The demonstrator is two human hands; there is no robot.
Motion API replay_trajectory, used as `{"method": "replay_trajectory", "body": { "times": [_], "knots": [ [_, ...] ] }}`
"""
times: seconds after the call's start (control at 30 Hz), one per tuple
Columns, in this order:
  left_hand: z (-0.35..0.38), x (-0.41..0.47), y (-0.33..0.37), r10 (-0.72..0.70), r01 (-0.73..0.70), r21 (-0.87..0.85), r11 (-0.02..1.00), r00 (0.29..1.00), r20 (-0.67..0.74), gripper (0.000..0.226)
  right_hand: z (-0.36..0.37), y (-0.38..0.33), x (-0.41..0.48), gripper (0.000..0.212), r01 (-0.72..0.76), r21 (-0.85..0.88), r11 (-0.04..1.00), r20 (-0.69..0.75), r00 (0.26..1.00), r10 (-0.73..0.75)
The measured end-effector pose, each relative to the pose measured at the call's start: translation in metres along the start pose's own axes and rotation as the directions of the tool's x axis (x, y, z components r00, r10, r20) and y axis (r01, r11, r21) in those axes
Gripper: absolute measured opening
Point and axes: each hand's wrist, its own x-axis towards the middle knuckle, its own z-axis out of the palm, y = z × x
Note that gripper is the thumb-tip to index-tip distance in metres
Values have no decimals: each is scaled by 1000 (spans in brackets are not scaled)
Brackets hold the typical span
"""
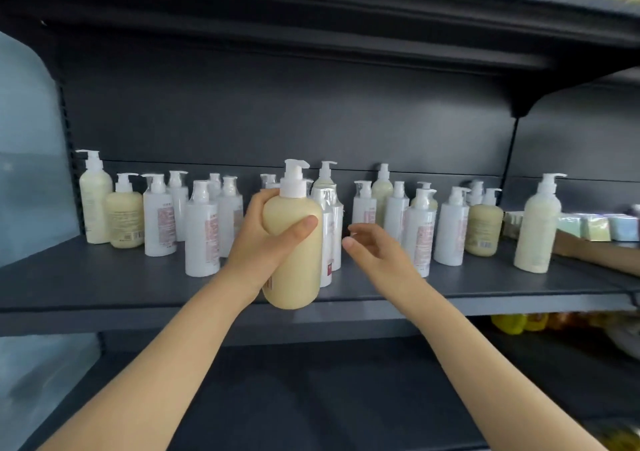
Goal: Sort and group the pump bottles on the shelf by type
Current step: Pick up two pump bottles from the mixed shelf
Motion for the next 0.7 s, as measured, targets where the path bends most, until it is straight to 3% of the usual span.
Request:
{"method": "replay_trajectory", "body": {
  "times": [0.13,0.3,0.43,0.7],
  "knots": [
    [37,-5,7,9,-4,-40,999,993,114,45,-20,-1,-43,24,24,97,995,-19,1000,-22],
    [93,-7,17,47,-30,-94,995,982,182,43,-56,16,-74,50,26,133,991,-70,997,-17],
    [147,-6,19,70,-43,-119,992,969,239,55,-98,39,-85,41,51,165,985,-106,994,-34],
    [280,13,1,52,-37,-96,995,986,159,53,-206,110,-57,44,53,154,987,-133,991,-32]
  ]
}}
